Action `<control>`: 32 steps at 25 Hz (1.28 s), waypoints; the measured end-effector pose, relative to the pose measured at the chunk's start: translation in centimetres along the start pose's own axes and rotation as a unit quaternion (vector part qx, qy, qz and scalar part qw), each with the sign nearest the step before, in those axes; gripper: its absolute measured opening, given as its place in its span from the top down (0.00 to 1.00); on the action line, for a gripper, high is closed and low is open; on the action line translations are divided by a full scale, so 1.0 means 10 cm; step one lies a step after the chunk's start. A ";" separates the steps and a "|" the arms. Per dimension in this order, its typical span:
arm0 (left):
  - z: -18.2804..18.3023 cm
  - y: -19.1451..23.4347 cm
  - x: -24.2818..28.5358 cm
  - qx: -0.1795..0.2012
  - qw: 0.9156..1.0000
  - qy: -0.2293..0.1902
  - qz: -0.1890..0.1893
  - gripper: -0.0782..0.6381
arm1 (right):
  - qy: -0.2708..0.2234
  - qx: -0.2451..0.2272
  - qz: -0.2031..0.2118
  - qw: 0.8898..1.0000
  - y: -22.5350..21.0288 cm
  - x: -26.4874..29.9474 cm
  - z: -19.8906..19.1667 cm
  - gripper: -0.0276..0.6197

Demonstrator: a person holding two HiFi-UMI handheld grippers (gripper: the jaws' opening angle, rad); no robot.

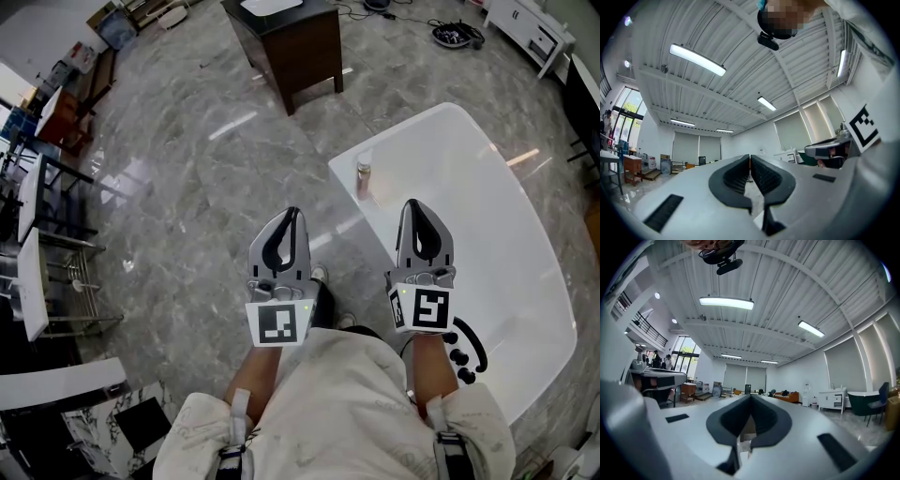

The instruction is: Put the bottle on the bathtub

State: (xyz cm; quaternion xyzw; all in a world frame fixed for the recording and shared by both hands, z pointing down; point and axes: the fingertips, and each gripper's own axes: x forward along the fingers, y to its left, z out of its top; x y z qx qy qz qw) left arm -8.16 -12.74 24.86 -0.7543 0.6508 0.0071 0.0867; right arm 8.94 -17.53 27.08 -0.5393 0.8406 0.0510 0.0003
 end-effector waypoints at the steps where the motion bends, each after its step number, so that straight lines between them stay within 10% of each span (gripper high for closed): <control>1: 0.00 0.01 0.01 0.000 1.000 -0.001 0.001 0.88 | -0.001 -0.001 0.000 1.000 0.00 0.01 0.01 0.97; 32: -0.13 0.18 0.03 -0.009 1.000 0.021 0.014 0.88 | 0.018 -0.021 0.024 0.999 0.23 0.20 -0.09 0.97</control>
